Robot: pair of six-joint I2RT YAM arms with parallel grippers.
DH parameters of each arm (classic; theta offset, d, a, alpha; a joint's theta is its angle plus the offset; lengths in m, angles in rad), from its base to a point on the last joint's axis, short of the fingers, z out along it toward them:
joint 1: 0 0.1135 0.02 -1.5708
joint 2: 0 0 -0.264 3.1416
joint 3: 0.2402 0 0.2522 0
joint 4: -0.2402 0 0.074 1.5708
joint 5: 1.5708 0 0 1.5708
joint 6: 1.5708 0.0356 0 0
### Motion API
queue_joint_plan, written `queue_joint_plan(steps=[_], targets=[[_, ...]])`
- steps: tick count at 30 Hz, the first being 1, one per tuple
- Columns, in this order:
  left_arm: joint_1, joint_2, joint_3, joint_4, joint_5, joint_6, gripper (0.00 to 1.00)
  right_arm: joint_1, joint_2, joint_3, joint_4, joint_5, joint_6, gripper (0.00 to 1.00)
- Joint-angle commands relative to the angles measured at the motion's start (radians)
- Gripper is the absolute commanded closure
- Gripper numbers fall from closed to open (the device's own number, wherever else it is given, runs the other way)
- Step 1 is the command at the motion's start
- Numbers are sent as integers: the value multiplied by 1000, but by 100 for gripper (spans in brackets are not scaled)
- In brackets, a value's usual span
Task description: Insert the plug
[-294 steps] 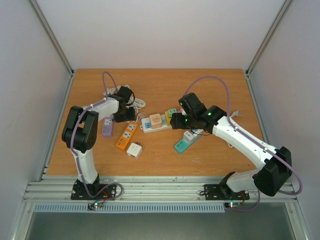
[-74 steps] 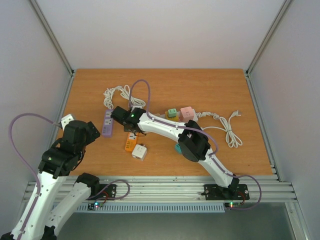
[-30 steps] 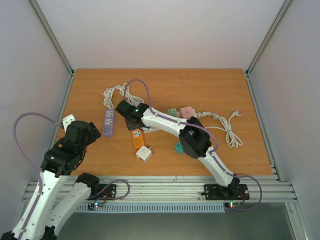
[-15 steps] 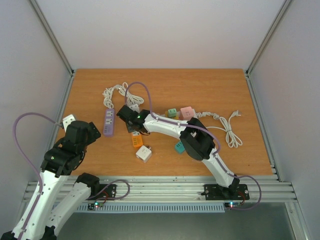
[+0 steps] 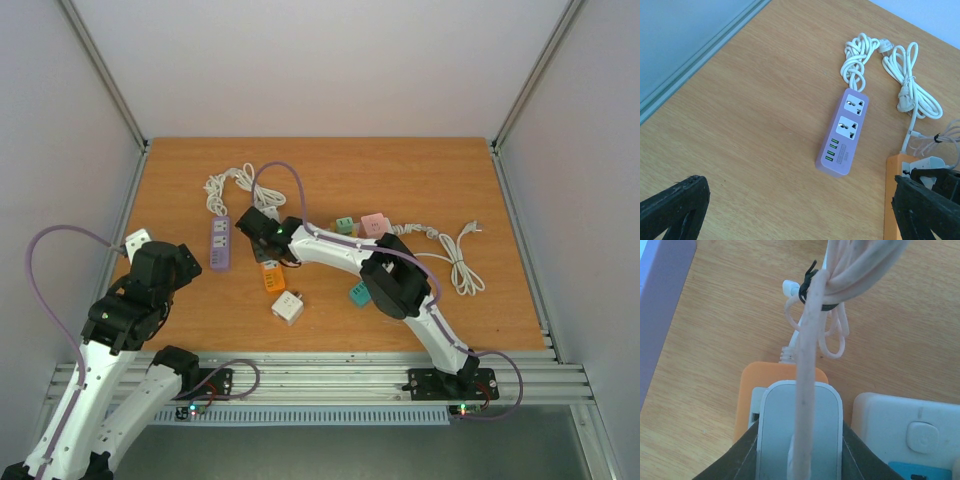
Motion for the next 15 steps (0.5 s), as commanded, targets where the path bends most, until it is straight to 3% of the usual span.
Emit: queue_joint_plan(steps=[1, 7, 15], targets=[[0, -3, -11, 49, -21, 10, 1, -8, 39, 14, -181, -48, -30, 64], [-1, -7, -12, 50, -20, 9, 1, 7, -48, 91, -160, 63, -132, 37], [0, -37, -15, 82, 63, 34, 1, 15, -223, -21, -84, -26, -125, 32]])
